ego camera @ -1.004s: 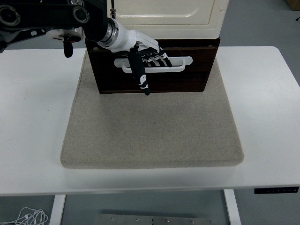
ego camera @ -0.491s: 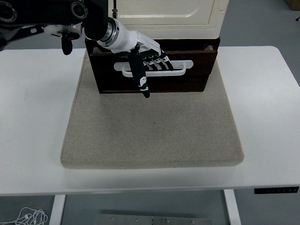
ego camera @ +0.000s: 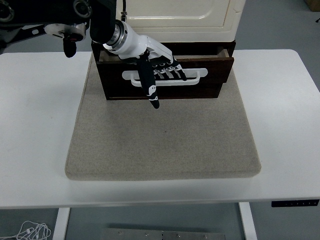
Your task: Open the drawer under the combination cabinet
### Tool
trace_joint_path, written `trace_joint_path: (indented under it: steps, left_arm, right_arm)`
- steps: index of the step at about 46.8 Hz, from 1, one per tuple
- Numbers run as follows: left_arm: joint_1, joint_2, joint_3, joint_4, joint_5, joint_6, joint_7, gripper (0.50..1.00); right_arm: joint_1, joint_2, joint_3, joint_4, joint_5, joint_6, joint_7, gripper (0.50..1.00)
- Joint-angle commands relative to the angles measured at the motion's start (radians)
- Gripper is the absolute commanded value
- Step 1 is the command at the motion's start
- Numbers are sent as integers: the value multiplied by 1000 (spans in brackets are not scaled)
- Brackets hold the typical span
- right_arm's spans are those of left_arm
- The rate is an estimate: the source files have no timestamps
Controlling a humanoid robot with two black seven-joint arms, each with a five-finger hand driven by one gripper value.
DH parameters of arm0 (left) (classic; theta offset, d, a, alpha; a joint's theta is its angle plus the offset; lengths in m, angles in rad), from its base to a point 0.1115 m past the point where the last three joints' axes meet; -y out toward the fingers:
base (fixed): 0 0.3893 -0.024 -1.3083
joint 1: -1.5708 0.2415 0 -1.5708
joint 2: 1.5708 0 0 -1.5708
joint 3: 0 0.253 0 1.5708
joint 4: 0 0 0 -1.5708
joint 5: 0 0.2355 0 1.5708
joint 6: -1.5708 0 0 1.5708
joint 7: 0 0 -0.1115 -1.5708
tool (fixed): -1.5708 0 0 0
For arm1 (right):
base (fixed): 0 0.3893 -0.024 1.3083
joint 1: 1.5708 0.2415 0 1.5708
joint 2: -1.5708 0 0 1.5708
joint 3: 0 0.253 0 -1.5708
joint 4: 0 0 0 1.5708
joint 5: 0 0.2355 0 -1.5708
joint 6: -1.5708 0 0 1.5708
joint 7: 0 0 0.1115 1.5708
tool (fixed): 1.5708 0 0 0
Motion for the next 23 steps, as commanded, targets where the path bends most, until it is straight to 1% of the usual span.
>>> trace_joint_path:
  steps: [1,23]
  left_arm:
    - [-2,2,-6,1,0,-12,0,1000]
    - [-2,13,-29,-1,-2,-74,0,1000]
  right_arm:
    - [0,0,0,0,0,0,0,928]
    - [0,0,0,0,0,0,0,928]
